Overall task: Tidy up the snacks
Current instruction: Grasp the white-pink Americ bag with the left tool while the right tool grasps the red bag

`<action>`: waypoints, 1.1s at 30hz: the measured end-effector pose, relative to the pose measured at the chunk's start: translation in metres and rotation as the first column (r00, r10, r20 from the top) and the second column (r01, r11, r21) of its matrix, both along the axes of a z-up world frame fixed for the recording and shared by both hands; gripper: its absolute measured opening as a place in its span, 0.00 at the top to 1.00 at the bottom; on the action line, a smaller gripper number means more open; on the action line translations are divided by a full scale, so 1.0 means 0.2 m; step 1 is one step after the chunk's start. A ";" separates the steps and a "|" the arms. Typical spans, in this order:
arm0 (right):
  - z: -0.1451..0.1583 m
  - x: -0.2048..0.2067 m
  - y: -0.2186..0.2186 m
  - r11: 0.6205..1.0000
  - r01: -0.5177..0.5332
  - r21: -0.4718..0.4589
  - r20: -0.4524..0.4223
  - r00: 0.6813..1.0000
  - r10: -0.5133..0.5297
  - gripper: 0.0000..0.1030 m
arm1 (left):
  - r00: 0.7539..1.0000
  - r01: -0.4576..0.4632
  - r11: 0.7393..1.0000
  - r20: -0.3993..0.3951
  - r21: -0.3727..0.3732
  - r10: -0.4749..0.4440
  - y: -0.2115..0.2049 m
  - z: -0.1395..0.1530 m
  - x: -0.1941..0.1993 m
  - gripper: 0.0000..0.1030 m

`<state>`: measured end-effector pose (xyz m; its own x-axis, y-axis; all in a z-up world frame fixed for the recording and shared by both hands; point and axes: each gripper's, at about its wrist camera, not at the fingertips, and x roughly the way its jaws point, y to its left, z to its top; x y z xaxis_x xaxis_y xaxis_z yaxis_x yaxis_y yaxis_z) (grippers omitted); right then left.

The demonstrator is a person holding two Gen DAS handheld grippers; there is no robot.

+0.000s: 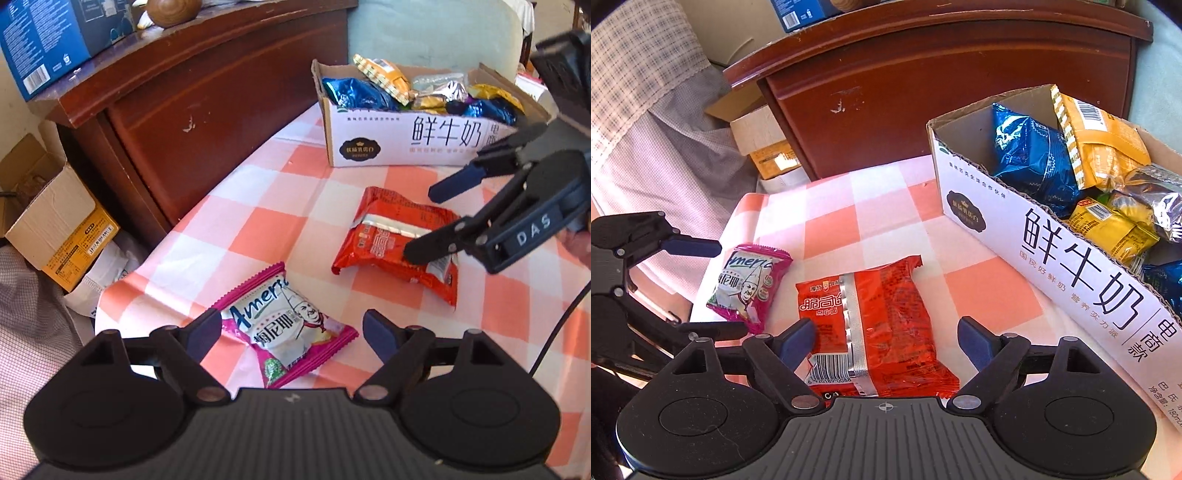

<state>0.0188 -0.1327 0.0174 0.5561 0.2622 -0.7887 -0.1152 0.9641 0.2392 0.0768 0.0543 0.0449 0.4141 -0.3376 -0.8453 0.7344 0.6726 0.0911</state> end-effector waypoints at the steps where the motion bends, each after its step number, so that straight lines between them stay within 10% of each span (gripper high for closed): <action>1: 0.00 0.00 0.01 1.000 -0.007 -0.006 0.003 1.000 0.007 0.16 | 0.999 -0.035 0.999 -0.014 -0.007 0.034 0.00 0.01 0.02 0.14; 11: -0.02 0.01 0.08 0.993 -0.063 -0.099 0.024 0.998 0.066 0.19 | 0.949 -0.299 0.954 -0.091 0.032 0.300 -0.01 -0.07 0.15 0.14; 17: 0.02 0.01 0.11 0.975 -0.120 -0.189 0.014 0.992 0.125 0.19 | 0.961 -0.270 0.950 -0.009 0.154 0.275 -0.08 -0.16 0.13 0.13; 33: -0.08 0.03 0.14 0.985 -0.092 -0.145 0.020 0.995 0.096 0.14 | 0.978 -0.208 0.964 0.066 0.167 0.199 -0.13 -0.16 0.10 0.15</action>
